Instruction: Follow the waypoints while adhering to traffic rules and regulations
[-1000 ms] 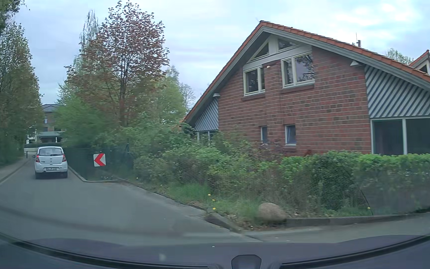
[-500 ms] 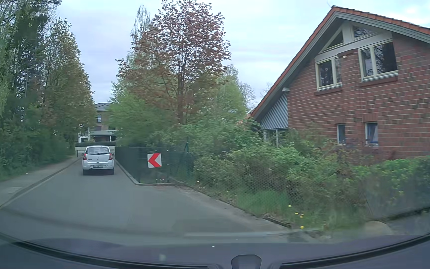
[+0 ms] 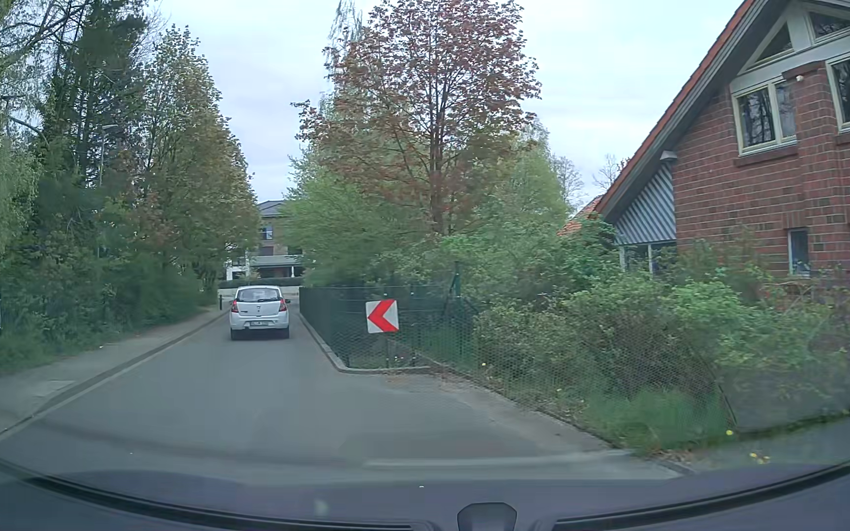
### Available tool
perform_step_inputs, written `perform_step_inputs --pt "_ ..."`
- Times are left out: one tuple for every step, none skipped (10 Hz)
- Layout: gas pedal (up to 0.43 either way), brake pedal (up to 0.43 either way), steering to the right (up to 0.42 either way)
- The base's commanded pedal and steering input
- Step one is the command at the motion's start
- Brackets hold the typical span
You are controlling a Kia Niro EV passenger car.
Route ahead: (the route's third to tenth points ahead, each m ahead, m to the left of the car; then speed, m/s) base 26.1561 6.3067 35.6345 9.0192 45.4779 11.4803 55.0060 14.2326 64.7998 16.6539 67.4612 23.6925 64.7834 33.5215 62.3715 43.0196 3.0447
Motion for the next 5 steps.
perform_step_inputs --pt "0.028 0.000 -0.325" --pt "0.028 0.000 -0.327" --pt "0.028 0.000 -0.329" --pt "0.028 0.000 -0.329" --pt "0.028 0.000 -0.329"
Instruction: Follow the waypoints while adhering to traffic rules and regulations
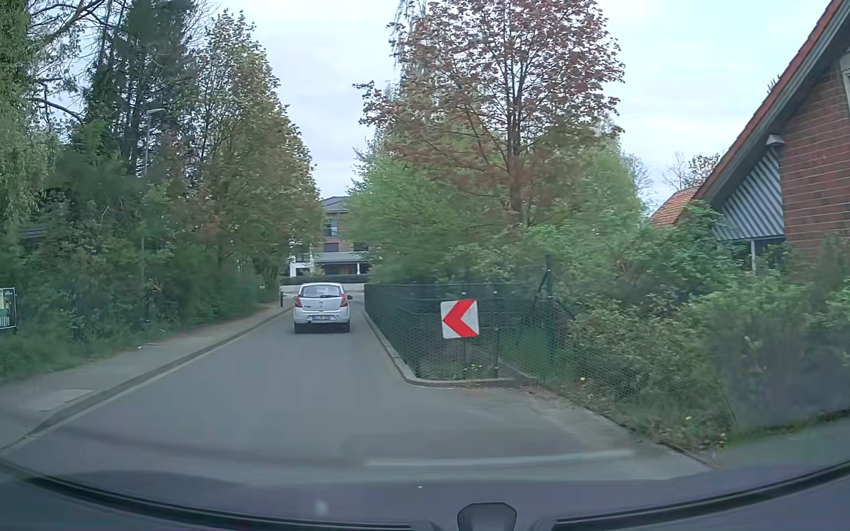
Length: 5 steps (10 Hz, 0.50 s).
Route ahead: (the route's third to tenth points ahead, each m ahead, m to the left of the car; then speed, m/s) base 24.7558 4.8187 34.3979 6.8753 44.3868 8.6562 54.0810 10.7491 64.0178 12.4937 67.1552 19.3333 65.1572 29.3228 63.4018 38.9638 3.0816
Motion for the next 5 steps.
perform_step_inputs --pt "0.028 0.000 -0.329" --pt "0.039 0.000 -0.331" --pt "0.047 0.000 -0.332" --pt "0.059 0.000 -0.332" --pt "0.067 0.000 -0.331"
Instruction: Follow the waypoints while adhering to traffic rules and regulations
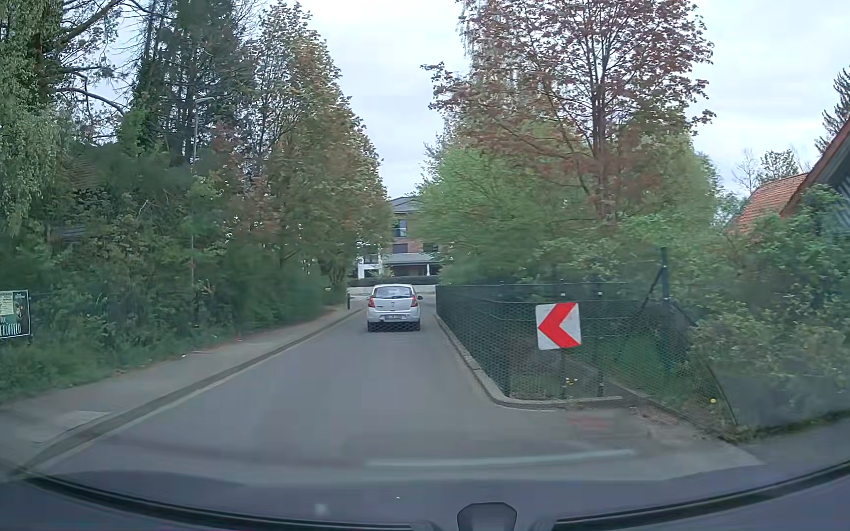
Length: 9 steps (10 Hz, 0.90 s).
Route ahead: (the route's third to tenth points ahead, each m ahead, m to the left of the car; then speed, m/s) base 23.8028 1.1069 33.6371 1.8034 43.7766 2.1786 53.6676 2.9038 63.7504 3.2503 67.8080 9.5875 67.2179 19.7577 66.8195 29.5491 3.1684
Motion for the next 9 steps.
perform_step_inputs --pt "0.079 0.000 -0.329" --pt "0.087 0.000 -0.324" --pt "0.098 0.000 -0.313" --pt "0.098 0.000 -0.298" --pt "0.098 0.000 -0.280" --pt "0.110 0.000 -0.249" --pt "0.130 0.000 -0.210" --pt "0.130 0.000 -0.169" --pt "0.138 0.000 -0.122"
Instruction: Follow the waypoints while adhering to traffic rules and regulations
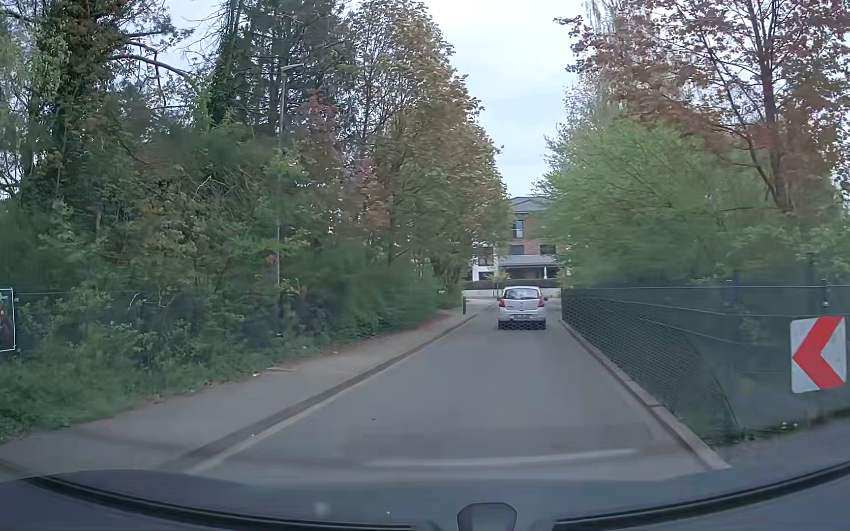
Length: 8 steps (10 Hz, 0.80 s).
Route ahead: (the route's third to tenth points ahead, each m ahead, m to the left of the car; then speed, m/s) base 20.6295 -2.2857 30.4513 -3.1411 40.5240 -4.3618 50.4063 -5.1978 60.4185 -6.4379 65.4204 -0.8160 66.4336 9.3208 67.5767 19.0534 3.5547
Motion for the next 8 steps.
perform_step_inputs --pt "0.157 0.000 -0.087" --pt "0.177 0.000 -0.054" --pt "0.177 0.000 -0.020" --pt "0.177 0.000 0.004" --pt "0.189 0.000 0.026" --pt "0.189 0.000 0.041" --pt "0.189 0.000 0.053" --pt "0.189 0.000 0.063"
